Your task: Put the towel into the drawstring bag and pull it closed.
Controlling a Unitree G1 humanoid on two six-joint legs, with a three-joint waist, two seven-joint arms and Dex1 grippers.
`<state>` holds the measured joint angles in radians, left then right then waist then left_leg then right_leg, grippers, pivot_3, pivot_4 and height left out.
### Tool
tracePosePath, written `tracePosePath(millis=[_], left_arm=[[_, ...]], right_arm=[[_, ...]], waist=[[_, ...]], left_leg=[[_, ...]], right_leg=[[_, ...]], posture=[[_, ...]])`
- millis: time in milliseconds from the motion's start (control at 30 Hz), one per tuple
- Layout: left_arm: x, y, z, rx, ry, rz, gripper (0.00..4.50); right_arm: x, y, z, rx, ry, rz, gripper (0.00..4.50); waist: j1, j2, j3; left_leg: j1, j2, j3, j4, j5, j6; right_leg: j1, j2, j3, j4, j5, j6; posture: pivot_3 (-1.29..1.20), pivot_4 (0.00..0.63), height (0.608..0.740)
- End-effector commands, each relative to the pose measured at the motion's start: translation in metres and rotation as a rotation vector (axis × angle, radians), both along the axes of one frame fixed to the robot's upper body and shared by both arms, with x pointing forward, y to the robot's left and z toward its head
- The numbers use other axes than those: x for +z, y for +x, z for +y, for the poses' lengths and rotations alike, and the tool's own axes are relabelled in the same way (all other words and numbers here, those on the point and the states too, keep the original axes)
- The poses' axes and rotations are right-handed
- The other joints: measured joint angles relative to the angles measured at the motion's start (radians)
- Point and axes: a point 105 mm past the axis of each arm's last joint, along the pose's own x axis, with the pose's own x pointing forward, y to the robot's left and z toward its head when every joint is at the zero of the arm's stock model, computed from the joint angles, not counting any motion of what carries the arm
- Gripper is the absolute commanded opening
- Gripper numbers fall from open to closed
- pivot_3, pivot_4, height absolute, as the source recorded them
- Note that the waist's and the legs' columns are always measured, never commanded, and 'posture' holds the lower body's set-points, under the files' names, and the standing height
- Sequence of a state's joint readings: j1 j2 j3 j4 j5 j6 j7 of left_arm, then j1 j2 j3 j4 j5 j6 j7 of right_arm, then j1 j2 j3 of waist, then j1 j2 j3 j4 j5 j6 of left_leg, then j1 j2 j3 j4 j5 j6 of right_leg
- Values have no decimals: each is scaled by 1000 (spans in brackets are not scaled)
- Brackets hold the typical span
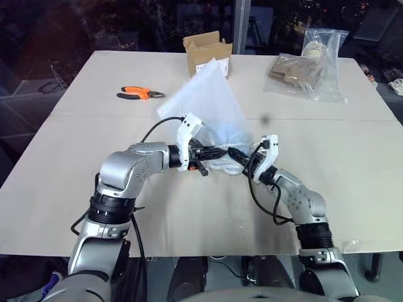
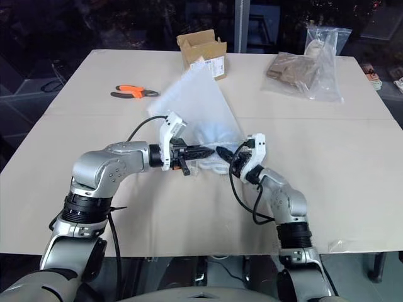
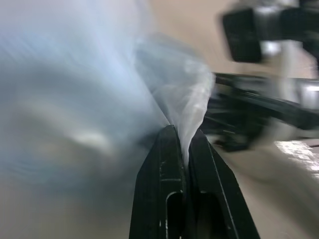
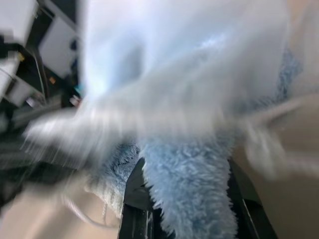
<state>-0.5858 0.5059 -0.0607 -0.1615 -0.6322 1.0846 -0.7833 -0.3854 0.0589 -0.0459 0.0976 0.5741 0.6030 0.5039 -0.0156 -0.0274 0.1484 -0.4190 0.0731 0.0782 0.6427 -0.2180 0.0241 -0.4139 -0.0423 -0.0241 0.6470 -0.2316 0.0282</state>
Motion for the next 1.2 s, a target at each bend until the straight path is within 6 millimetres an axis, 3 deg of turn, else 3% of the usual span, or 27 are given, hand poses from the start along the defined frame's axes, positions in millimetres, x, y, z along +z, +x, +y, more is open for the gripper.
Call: tracePosePath(millis=[33, 200, 333, 533, 700, 900, 1067, 1200], left_arm=[[30, -23, -17, -128, -112, 32, 0], [30, -32, -22, -166, -111, 98, 0], [35, -19, -14, -103, -129, 92, 0], [40, 8, -12, -3, -166, 30, 0], [45, 11, -26, -25, -187, 28, 0], [54, -21, -46, -194, -187, 61, 0], [48, -39, -47, -272, -152, 239, 0], [35, -34, -52, -220, -187, 306, 0]], right_arm=[[21, 4, 10, 12, 85, -70, 93], [34, 7, 15, 20, 236, -66, 93], [54, -10, -12, 28, 292, -126, 93], [72, -50, -51, 47, 241, -159, 93], [61, -69, -57, 69, 33, -117, 93], [32, -86, -75, 15, -272, -16, 93], [40, -89, -78, -12, -221, 28, 93], [34, -66, -58, -6, -76, 77, 93]], waist=[[1, 0, 0], [0, 0, 0], [5, 1, 1], [7, 2, 2], [0, 2, 2], [5, 2, 2], [2, 2, 2], [0, 2, 2]], left_leg=[[0, 0, 0, 0, 0, 0], [0, 0, -1, 0, 0, 0], [0, 0, -1, 0, 0, 0], [-3, -2, -2, 0, 0, 0], [-2, -3, -3, 0, 0, 0], [-3, -2, -3, -1, 0, 0], [-5, -3, -4, 1, 0, 0], [-3, -3, -5, 1, 0, 0]], right_leg=[[0, 0, 0, 0, 0, 0], [0, 0, -1, 0, 0, 0], [0, 0, -1, 0, 0, 0], [0, -3, -3, -2, 0, 0], [0, -2, -3, -2, 0, 0], [0, -1, -3, -3, 0, 0], [0, -2, -3, -4, 0, 1], [0, 0, -2, -3, -2, 4]], posture=[[0, 150, 740], [0, 150, 740], [0, 150, 740], [0, 150, 740], [0, 150, 740], [0, 150, 740], [0, 150, 740], [0, 150, 740]])
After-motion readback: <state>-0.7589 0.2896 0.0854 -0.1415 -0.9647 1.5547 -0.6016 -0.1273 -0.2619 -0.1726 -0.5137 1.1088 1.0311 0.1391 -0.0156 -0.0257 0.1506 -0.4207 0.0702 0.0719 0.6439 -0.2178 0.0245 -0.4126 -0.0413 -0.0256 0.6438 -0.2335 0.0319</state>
